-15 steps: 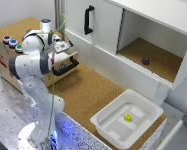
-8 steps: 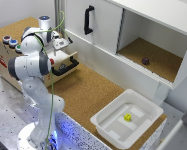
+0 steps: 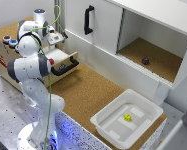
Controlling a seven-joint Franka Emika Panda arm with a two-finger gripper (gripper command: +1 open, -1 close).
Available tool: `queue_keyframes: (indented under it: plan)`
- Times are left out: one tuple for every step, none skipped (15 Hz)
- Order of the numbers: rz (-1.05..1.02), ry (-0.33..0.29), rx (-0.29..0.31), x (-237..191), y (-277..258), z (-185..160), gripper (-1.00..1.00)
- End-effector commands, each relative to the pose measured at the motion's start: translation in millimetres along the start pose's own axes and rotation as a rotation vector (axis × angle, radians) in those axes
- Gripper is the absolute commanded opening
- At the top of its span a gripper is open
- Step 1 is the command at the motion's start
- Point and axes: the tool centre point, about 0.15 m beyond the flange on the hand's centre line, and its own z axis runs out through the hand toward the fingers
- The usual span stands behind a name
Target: Move to the drawer, then store the pink object
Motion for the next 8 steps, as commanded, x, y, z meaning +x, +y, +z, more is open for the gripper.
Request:
queue_keyframes:
  plan:
    - [-0.049, -0.095, 0.001, 66, -21, -60, 1.0]
    - [-0.086, -0.103, 0.012, 80, -29, -63, 1.0]
    - [-0.125, -0.115, 0.019, 93, -38, -65, 1.0]
    - [-0.165, -0.127, 0.03, 108, -49, -69, 1.0]
    - [-0.187, -0.139, 0.032, 120, -57, -73, 1.0]
    - [-0.192, -0.157, 0.04, 131, -63, -77, 1.0]
    - [-0.178, -0.183, 0.039, 139, -68, -80, 1.0]
    - [-0.169, -0.21, 0.029, 147, -76, -84, 1.0]
